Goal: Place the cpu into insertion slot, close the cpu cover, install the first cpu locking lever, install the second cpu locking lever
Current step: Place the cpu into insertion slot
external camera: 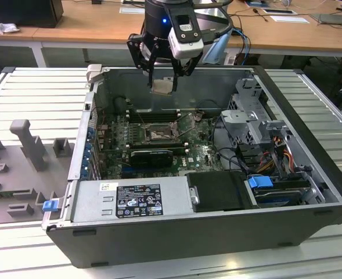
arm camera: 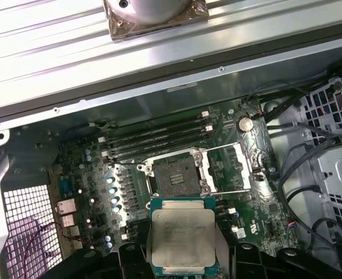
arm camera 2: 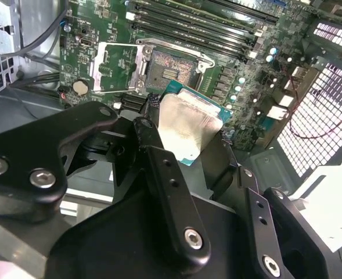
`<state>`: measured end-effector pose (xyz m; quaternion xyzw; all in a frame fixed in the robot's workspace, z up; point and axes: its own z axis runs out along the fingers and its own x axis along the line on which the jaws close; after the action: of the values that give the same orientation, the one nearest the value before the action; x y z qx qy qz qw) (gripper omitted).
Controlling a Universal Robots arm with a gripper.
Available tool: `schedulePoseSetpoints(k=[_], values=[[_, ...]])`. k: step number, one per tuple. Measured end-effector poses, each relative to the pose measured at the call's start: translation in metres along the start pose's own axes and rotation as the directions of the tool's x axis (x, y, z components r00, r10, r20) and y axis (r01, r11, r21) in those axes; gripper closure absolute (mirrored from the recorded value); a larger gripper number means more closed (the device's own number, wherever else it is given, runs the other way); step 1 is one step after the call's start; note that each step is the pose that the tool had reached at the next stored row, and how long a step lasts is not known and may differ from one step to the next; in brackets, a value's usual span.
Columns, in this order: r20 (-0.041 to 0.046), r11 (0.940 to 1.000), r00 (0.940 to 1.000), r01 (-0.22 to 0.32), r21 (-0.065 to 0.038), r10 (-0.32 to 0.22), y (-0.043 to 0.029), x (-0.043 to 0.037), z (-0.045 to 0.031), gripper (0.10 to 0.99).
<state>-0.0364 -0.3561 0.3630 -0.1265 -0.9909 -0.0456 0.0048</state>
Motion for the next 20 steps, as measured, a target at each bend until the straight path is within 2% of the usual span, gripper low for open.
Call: schedulePoseSetpoints(k=[20], values=[[0.0046,0.9986,0.9986,-0.053,-0.001,0.053,0.0000,0.0000,0.0000,0.557]])
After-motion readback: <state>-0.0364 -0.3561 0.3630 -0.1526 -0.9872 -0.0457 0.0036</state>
